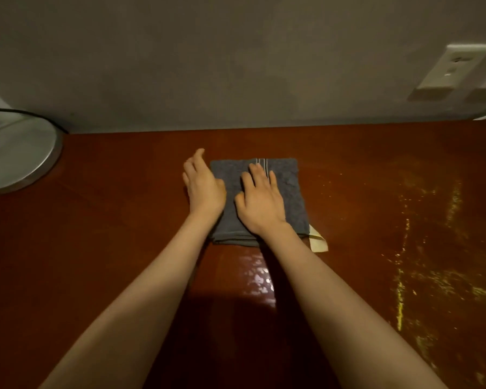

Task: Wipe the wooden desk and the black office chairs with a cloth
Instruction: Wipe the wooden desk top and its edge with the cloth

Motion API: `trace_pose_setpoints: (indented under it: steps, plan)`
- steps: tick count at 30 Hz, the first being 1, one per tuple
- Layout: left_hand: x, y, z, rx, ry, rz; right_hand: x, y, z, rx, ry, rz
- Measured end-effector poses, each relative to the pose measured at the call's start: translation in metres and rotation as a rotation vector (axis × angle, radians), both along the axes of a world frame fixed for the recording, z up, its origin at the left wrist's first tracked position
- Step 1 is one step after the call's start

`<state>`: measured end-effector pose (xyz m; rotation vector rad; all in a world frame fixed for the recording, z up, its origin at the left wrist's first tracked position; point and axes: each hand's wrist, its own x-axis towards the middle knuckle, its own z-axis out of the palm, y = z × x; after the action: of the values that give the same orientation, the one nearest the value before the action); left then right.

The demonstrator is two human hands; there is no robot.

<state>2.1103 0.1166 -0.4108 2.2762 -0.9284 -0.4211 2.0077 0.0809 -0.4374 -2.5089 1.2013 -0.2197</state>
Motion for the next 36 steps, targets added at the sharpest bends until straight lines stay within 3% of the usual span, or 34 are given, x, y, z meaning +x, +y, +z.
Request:
trace_pose_setpoints:
  steps: [2,4,7,18,25,36]
  plan:
    - [-0.005,-0.001,-0.013,-0.018,0.009,-0.181,0.002,-0.004,-0.003,-0.006,-0.031,-0.037]
    - [-0.011,-0.006,-0.024,0.082,0.006,-0.262,0.002,-0.012,-0.005,0.004,-0.027,-0.014]
    - [-0.007,-0.021,-0.030,0.193,-0.093,-0.291,0.006,-0.032,-0.004,0.007,0.009,0.055]
    - [-0.006,-0.090,-0.035,0.277,-0.289,-0.256,0.012,-0.101,-0.013,-0.042,0.095,0.056]
    - [-0.029,-0.101,-0.033,0.318,-0.319,-0.261,-0.009,-0.111,-0.013,-0.061,0.083,0.045]
    - [-0.133,-0.151,-0.032,0.244,-0.293,-0.395,-0.119,-0.154,-0.011,-0.057,0.112,-0.091]
